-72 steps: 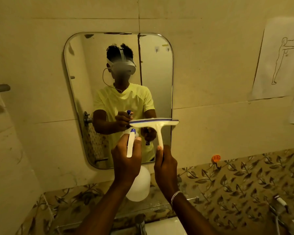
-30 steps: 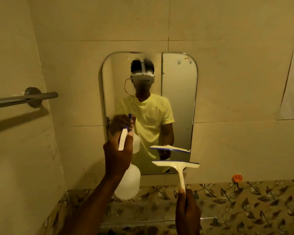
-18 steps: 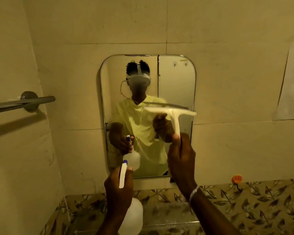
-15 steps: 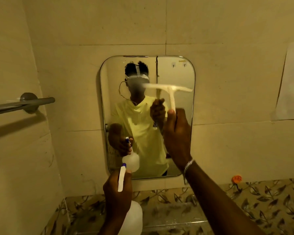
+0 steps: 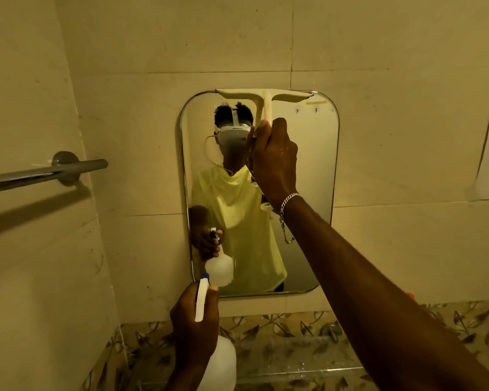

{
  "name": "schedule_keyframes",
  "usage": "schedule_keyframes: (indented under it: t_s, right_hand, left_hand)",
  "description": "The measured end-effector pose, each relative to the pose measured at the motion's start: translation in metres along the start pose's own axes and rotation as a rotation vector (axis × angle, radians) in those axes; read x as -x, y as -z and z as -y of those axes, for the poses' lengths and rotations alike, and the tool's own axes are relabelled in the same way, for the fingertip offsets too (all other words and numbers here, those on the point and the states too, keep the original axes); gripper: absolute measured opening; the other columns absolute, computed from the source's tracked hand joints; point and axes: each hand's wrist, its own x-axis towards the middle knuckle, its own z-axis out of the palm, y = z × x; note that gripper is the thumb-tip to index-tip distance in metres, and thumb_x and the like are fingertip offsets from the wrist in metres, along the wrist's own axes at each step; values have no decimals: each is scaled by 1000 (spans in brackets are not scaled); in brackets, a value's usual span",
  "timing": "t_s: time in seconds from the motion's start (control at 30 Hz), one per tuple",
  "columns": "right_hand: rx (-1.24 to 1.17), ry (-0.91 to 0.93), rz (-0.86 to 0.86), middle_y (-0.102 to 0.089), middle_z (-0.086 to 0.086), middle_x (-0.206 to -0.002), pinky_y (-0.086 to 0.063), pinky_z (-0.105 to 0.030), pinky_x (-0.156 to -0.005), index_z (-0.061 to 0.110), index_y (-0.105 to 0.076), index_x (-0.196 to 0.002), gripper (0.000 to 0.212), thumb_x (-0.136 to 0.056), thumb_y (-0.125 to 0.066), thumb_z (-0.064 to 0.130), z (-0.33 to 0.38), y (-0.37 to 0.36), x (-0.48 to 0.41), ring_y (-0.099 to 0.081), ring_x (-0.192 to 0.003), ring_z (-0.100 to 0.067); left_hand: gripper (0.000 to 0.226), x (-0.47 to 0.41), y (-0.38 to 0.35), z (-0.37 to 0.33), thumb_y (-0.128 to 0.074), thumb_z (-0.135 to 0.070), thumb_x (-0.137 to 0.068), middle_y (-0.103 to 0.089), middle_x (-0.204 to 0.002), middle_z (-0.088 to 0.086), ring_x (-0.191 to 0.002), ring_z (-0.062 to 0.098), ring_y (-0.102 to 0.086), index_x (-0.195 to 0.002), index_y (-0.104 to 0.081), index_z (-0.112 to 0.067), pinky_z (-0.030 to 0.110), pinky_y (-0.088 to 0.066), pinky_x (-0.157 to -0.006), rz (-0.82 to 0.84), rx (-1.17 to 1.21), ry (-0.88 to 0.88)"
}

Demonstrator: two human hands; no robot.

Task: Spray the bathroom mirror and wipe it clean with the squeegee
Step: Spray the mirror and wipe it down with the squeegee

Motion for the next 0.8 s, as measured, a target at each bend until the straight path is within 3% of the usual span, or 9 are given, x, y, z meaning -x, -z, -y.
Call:
schedule_keyframes:
  t_s: [0.2, 0.37, 0.43, 0.57, 0.67, 0.73, 0.8]
  right_hand:
    - [-19, -13, 5, -58, 5, -72, -43, -7, -40, 1, -51, -116, 30, -109, -37, 27, -1, -2, 5, -55, -50, -2]
    - [-37, -15, -5, -62, -2, -77, -41, -5, -40, 1, -51, -114, 30, -109, -38, 28, -2, -4, 9, -55, -51, -1]
    - [-30, -13, 5, -66, -4, -80, -44, -9, -42, 2, -50, -115, 31, -109, -38, 29, -4, -4, 15, -59, -55, -4]
    - [6, -12, 58, -69, -12, -82, -55, -31, -44, 2, -50, -126, 33, -109, -40, 29, -19, -6, 49, -67, -59, -20]
    - [32, -41, 55, -65, -5, -81, -51, -22, -42, 5, -52, -125, 30, -109, -42, 29, -33, -7, 77, -63, -58, -9]
    - [54, -60, 42, -55, 8, -74, -44, -13, -41, 4, -53, -125, 31, -109, -42, 28, -40, -6, 97, -60, -56, -2]
    - [48, -91, 32, -45, 17, -71, -43, -7, -44, 2, -53, -130, 33, -109, -43, 26, -49, -5, 121, -60, -65, 11]
  left_hand:
    - [18, -5, 2, -3, -66, -19, -91, -68, -66, 3, -60, 12, -67, -81, -71, -6, 25, -56, -54, 7, 38, -27]
    - [30, -6, 4, 0, -60, -32, -88, -71, -70, 5, -63, 14, -69, -84, -72, -4, 25, -58, -58, 14, 75, -26]
    - [30, -6, 5, 2, -60, -32, -88, -71, -70, 4, -62, 13, -69, -83, -72, -5, 27, -59, -57, 18, 75, -28]
    - [31, -7, 6, 7, -60, -32, -88, -71, -71, 6, -63, 15, -69, -84, -72, -4, 32, -61, -58, 29, 67, -39]
    - [33, -6, 5, 12, -61, -29, -88, -72, -72, 12, -64, 22, -70, -86, -72, 2, 40, -63, -60, 39, 55, -56]
    - [32, -4, 5, 15, -62, -26, -88, -72, -73, 14, -66, 24, -70, -88, -73, 4, 43, -63, -61, 37, 48, -73]
    - [30, -1, 5, 17, -62, -26, -90, -72, -73, 11, -67, 21, -70, -88, -73, 2, 43, -63, -61, 39, 49, -70]
